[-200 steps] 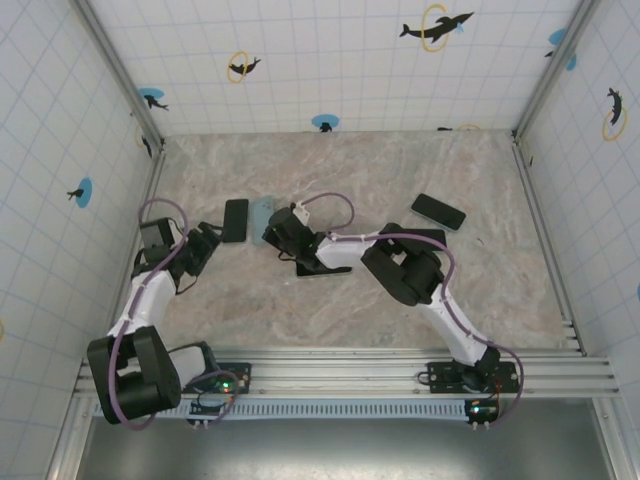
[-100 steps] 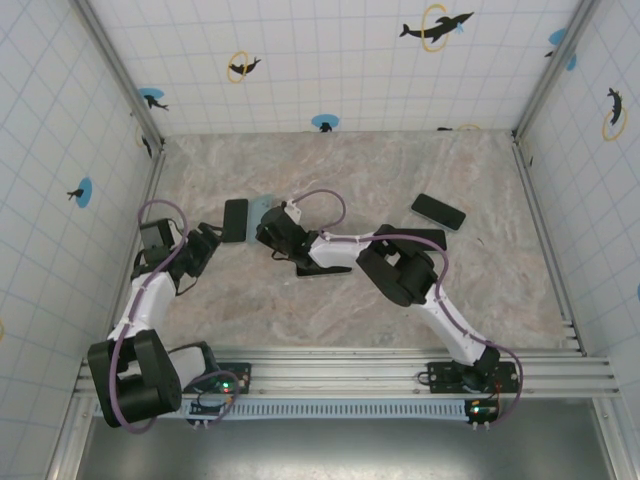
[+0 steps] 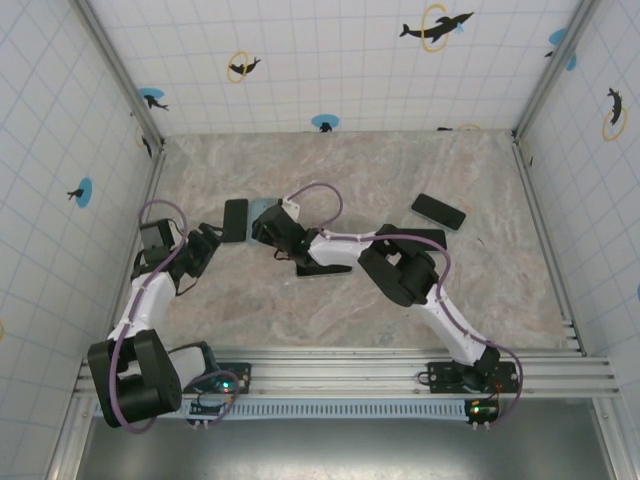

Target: Take the phone out of the phone case

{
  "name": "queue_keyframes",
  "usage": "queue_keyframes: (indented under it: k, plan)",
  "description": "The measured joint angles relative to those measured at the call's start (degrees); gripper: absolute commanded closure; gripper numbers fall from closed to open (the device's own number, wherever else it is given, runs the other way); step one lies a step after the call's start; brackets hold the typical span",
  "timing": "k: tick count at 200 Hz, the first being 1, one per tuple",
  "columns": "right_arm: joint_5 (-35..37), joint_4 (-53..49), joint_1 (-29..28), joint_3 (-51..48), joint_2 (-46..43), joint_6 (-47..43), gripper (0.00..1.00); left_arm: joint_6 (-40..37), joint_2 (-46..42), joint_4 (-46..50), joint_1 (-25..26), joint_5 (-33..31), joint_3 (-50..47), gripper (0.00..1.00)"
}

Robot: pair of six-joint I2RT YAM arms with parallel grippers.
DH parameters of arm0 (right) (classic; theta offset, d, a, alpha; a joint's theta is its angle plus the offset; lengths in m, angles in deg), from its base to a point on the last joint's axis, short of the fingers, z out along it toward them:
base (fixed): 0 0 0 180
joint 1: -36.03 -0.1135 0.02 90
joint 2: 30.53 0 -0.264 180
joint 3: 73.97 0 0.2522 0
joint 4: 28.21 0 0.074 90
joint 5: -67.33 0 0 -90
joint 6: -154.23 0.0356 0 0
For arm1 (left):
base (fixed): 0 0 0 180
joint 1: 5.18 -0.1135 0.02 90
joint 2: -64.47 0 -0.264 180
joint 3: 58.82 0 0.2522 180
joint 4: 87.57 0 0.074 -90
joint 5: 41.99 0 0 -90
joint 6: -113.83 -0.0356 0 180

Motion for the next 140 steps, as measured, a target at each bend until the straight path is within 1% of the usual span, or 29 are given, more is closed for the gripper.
queue_keyframes:
  k: [27, 44, 61, 84, 90, 95, 113, 118, 121, 140]
  plan:
    - [-0.1, -2.3, 0.5, -0.9, -2.9, -3.0, 0.21, 0.2, 0.0, 0.0, 0.0, 0.1, 0.0, 0.11]
    - [-1.1, -2.8, 1.1, -4.8, -7.4, -5.2, 0.20, 0.4, 0.0, 0.0, 0.0, 0.3, 0.0, 0.11]
    - [-3.8, -2.7, 2.4, -9.7, -12.8, -9.0, 0.19, 0.9, 0.0, 0.0, 0.0, 0.6, 0.0, 0.11]
    - [-10.4, 0.0, 5.3, -19.3, -20.9, -17.2, 0.18, 1.5, 0.0, 0.0, 0.7, 0.8, 0.0, 0.11]
    - [-13.1, 1.1, 6.4, -22.5, -23.2, -19.8, 0.09, 1.7, 0.0, -0.1, 1.1, 0.9, 0.1, 0.11]
    - [-15.6, 1.8, 7.4, -25.2, -25.0, -21.9, 0.06, 1.7, 0.0, -0.1, 1.4, 0.9, 0.1, 0.11]
    - [-23.7, 2.8, 11.4, -32.3, -29.9, -30.7, 0.05, 2.0, 0.0, -0.5, 2.8, 0.9, 0.1, 0.11]
    - [-26.4, 2.3, 13.0, -34.2, -31.3, -35.1, 0.04, 2.2, 0.0, -0.6, 3.2, 0.9, 0.1, 0.11]
    - [-26.7, 2.2, 13.3, -34.3, -31.4, -35.5, 0.04, 2.3, 0.0, -0.7, 3.3, 0.9, 0.1, 0.11]
    - [-32.6, -1.4, 16.9, -37.5, -34.9, -47.9, 0.04, 3.0, 0.0, -1.4, 4.3, 0.9, 0.1, 0.10]
